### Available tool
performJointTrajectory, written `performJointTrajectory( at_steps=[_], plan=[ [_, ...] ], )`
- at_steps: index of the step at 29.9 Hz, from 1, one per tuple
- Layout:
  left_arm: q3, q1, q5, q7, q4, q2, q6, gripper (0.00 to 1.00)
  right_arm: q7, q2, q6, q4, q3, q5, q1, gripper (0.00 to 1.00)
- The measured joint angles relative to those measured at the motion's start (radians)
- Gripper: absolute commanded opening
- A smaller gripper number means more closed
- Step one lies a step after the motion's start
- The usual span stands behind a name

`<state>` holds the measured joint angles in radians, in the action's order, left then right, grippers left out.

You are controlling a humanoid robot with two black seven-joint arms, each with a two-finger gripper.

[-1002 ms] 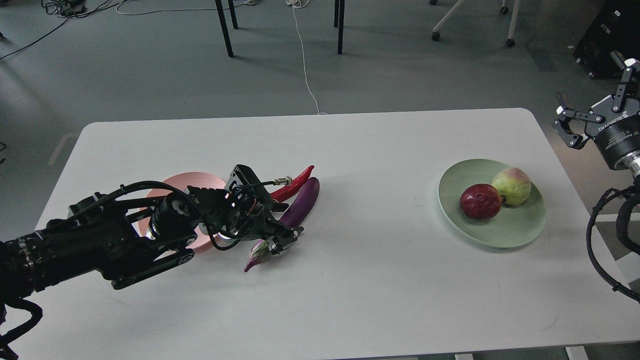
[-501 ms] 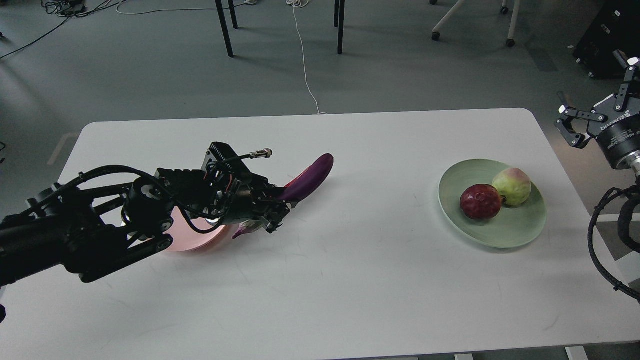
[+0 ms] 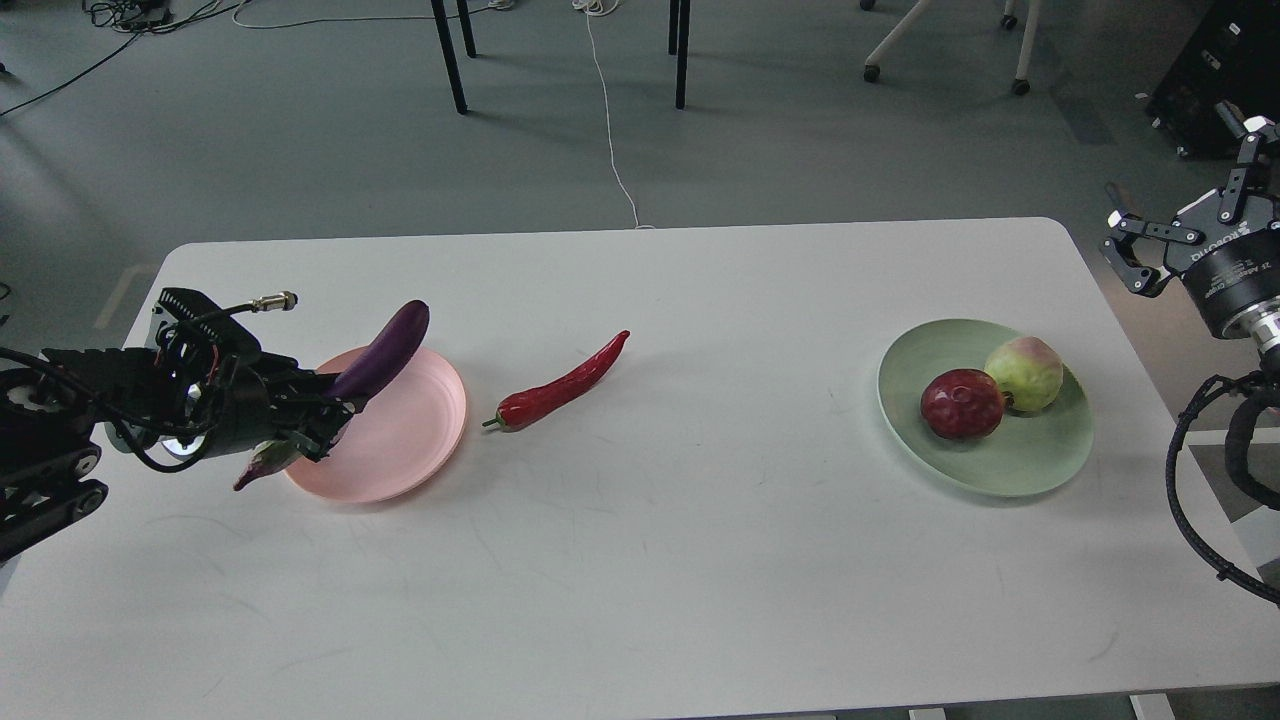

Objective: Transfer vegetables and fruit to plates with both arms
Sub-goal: 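Lift the eggplant with the left gripper and set it on the pink plate, then move the left gripper to the red chili pepper and grasp it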

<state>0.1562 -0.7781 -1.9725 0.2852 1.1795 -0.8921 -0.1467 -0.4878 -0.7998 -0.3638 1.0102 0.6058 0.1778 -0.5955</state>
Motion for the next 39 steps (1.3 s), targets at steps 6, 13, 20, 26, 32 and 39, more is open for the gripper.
performJointTrajectory(
  at_steps=[6,13,20,26,32,39],
  plan=[
    [-0.007,0.040,0.003,-0.001,-0.037,0.024,0.070,0.74,0.000,-0.012,0.000,-0.002,-0.002,0.000,0.000,0.99],
    [-0.003,0.038,0.002,0.002,-0.038,0.035,0.080,0.78,0.000,-0.013,-0.001,-0.002,-0.002,0.000,0.006,0.99],
    [0.018,-0.073,0.051,0.022,-0.024,0.077,0.081,0.79,-0.001,-0.004,-0.001,-0.001,-0.001,0.000,0.006,0.99],
    [0.012,-0.168,0.058,0.000,-0.023,0.211,0.076,0.79,-0.001,-0.008,-0.001,0.002,-0.001,-0.001,0.006,0.99],
    [-0.012,-0.184,0.051,-0.086,-0.050,0.354,0.073,0.78,-0.001,-0.020,-0.001,0.001,-0.003,-0.001,0.005,0.99],
    [-0.102,-0.174,0.047,-0.110,-0.149,0.486,0.073,0.76,-0.001,-0.027,-0.001,0.000,-0.003,-0.001,0.006,0.99]
  ],
)
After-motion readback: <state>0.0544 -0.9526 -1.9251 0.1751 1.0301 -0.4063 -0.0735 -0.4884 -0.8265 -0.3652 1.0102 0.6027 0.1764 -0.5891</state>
